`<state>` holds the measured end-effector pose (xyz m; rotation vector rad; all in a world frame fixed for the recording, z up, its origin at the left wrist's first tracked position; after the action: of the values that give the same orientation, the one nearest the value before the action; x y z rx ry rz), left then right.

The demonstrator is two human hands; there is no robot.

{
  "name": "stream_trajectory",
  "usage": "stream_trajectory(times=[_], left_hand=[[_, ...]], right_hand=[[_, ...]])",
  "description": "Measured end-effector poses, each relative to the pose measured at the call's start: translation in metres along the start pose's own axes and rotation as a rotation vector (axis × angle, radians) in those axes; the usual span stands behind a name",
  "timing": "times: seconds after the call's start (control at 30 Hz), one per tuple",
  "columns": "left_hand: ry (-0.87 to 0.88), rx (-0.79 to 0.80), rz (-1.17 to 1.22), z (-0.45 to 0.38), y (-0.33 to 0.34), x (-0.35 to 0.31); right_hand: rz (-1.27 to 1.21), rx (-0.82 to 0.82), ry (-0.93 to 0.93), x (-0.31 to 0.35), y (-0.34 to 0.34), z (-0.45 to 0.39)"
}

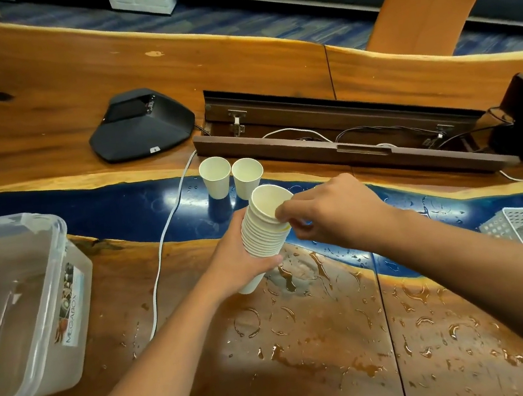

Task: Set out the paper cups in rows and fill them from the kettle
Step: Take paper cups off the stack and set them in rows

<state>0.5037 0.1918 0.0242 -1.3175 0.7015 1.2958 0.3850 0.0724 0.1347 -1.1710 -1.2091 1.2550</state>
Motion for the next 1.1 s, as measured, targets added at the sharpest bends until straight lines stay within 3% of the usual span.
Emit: stream_trajectory(times=[0.23, 0.33, 0.53, 0.63, 0.73, 0.9, 1.1], left_hand=[[0.002, -0.001, -0.036, 0.002, 0.000, 0.005], [-0.006, -0.029, -0.027, 0.002, 0.003, 0.008], [-0.048, -0.110, 0.040, 0.006, -0.002, 0.014], [-0.059, -0.159, 0.083, 0.020, -0.003, 0.018], [-0.093, -0.192, 0.118, 0.038, -0.001, 0.026], [-0.135, -0.184, 0.126, 0.059, 0.004, 0.033], [-0.152, -0.150, 0.142, 0.056, 0.002, 0.035]], right_hand=[[-0.024, -0.016, -0.049, -0.004, -0.014, 0.003], [-0.069, -0.110, -0.040, -0.006, -0.025, 0.007], [-0.267, -0.436, 0.211, -0.024, -0.055, 0.029], [-0.274, -0.509, 0.340, -0.040, -0.038, 0.035], [-0.273, -0.433, 0.465, -0.056, 0.008, 0.030], [-0.230, -0.131, 0.587, -0.066, 0.089, 0.011], [-0.183, 0.086, 0.696, -0.088, 0.125, -0.024]])
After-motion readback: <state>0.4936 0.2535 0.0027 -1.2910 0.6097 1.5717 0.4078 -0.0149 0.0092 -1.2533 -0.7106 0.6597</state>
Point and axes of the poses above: each hand's wrist, its own z-axis away from the middle knuckle, its own y-axis out of the palm, x = y × z, the point moved 3 cm from there along -z, towards the middle knuckle, and after that the axes turned 10 degrees about x, right-handed, at the moved point
